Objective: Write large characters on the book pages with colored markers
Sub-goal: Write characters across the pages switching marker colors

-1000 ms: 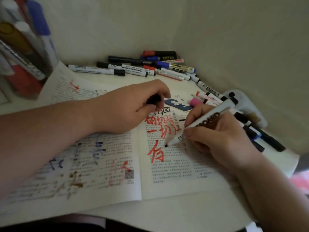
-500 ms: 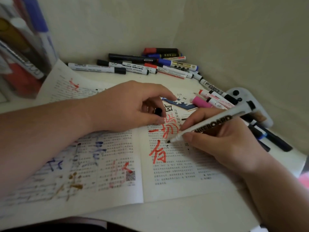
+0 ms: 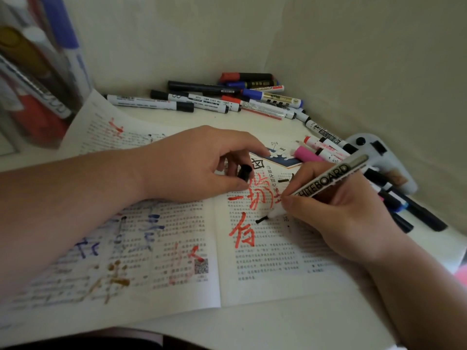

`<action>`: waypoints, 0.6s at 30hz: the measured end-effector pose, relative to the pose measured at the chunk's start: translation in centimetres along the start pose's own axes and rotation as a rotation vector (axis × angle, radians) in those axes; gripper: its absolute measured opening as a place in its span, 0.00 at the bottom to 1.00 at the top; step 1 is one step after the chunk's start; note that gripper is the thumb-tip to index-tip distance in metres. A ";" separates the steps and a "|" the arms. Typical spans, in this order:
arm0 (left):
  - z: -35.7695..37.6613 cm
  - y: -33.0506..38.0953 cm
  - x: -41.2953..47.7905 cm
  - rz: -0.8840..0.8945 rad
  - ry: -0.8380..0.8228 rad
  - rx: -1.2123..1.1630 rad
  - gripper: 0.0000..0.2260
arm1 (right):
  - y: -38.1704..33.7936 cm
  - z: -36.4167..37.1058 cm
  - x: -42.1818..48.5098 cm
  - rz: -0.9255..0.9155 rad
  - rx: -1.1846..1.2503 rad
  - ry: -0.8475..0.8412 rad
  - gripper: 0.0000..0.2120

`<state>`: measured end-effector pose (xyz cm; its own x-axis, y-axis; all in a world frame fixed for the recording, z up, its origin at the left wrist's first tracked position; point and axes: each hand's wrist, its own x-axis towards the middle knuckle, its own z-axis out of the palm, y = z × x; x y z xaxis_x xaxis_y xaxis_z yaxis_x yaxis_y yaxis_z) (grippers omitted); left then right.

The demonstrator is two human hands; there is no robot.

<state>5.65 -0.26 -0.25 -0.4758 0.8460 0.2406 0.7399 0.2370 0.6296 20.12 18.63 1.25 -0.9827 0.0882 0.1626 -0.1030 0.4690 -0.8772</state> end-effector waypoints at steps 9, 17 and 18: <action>0.0 -0.3 0.0 0.004 -0.011 0.011 0.20 | 0.1 -0.2 -0.4 0.039 0.078 -0.190 0.02; -0.1 -0.3 0.0 0.044 0.001 0.050 0.20 | 0.3 -0.3 0.1 0.016 0.081 -0.124 0.06; -0.1 -0.3 0.0 0.048 0.004 0.053 0.20 | 0.3 -0.3 0.2 0.010 0.062 -0.091 0.06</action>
<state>5.36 -0.40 -0.40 -0.4407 0.8553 0.2724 0.7858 0.2209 0.5777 19.98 19.02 1.12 -0.9933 0.0111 0.1146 -0.0999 0.4128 -0.9053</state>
